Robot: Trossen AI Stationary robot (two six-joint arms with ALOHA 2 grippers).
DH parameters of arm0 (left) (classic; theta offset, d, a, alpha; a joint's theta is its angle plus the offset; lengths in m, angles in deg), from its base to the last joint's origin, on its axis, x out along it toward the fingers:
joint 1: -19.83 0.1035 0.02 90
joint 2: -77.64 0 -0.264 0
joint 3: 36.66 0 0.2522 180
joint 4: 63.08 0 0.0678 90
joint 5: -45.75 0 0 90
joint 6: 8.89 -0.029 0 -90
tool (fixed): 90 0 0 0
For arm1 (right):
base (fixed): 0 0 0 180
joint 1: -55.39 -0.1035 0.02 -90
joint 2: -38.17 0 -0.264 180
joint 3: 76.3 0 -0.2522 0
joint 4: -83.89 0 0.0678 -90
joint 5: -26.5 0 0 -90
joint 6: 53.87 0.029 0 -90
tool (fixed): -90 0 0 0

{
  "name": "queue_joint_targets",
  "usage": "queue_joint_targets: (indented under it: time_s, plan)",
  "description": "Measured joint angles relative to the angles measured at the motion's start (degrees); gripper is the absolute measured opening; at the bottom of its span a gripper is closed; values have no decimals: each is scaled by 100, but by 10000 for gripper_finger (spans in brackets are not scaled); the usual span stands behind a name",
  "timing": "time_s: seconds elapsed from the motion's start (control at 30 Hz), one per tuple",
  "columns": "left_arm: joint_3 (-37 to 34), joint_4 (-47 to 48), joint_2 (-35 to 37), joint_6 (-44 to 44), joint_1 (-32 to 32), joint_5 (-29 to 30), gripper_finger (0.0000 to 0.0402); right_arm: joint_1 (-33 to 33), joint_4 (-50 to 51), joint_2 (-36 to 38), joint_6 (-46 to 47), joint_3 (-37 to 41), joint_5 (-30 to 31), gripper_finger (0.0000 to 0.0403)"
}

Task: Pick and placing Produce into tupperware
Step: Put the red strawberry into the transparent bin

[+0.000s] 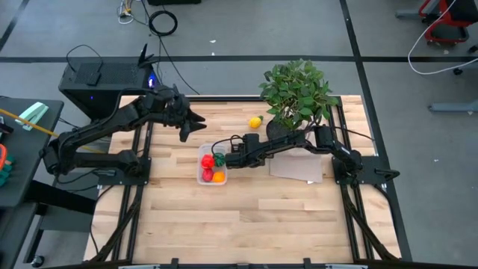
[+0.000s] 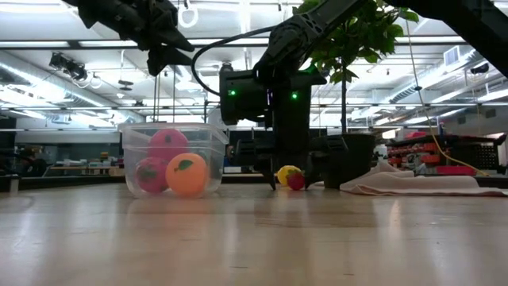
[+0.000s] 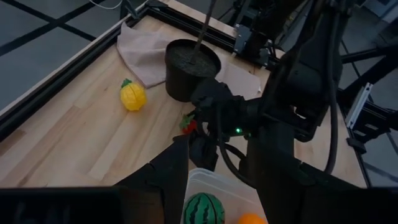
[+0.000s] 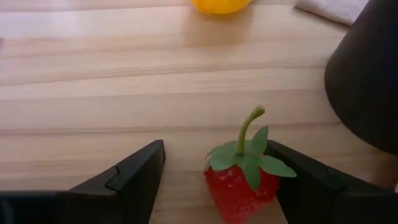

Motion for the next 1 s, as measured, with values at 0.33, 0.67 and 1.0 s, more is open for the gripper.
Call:
queue_joint_targets:
  time_s: [0.33, 0.67, 1.0]
  plan:
    - [0, 3, 0, 1, -221, 1, 172, -39, -20, -11, 13, -1, 33, 209]
    - [0, 154, 2, 3, -233, 1, 172, -97, -35, -13, 16, 5, 42, 147]
    - [0, 158, 18, 6, -231, -32, 172, -202, 49, -44, -14, -153, 137, 158]
